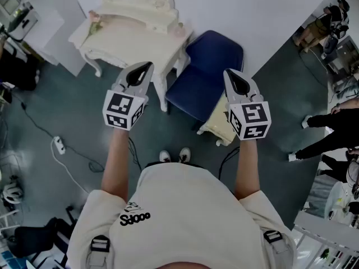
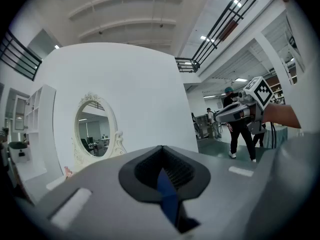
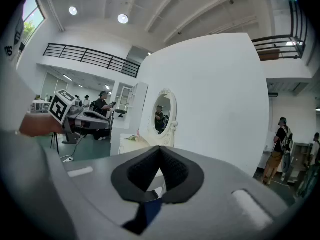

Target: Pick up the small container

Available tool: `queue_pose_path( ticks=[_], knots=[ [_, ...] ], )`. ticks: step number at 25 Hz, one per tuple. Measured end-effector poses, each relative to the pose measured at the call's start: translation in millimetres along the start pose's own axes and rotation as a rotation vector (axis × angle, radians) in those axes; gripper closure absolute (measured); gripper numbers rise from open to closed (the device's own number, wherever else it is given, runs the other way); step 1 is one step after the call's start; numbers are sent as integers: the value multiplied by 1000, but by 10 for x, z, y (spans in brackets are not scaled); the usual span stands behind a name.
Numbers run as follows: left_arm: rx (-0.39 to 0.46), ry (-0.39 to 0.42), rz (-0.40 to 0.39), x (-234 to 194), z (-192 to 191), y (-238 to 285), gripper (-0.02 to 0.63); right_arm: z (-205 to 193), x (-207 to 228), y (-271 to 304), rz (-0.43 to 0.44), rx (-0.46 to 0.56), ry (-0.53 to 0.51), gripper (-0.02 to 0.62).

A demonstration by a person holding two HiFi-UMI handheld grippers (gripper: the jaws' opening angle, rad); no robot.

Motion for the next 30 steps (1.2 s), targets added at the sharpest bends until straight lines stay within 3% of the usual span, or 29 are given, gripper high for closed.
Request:
queue_pose_path(
  ticks=[19,30],
  knots=[
    [-23,-38,-46,-434,-373,-153,588,30,-433,351,-20,-16,64,594],
    [-21,-61,-46,-1006,-496,226,588,54,-360,1080,-25,-28,62,594]
  ],
)
Point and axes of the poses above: the fingertips, and each gripper's own axes: y forward along the fingers, x to its right, z out of its top, the point moved 2 cm from there along -y, backward along the fingers, and after that the axes turned 11 degrees about -z, right-handed, at the moved point
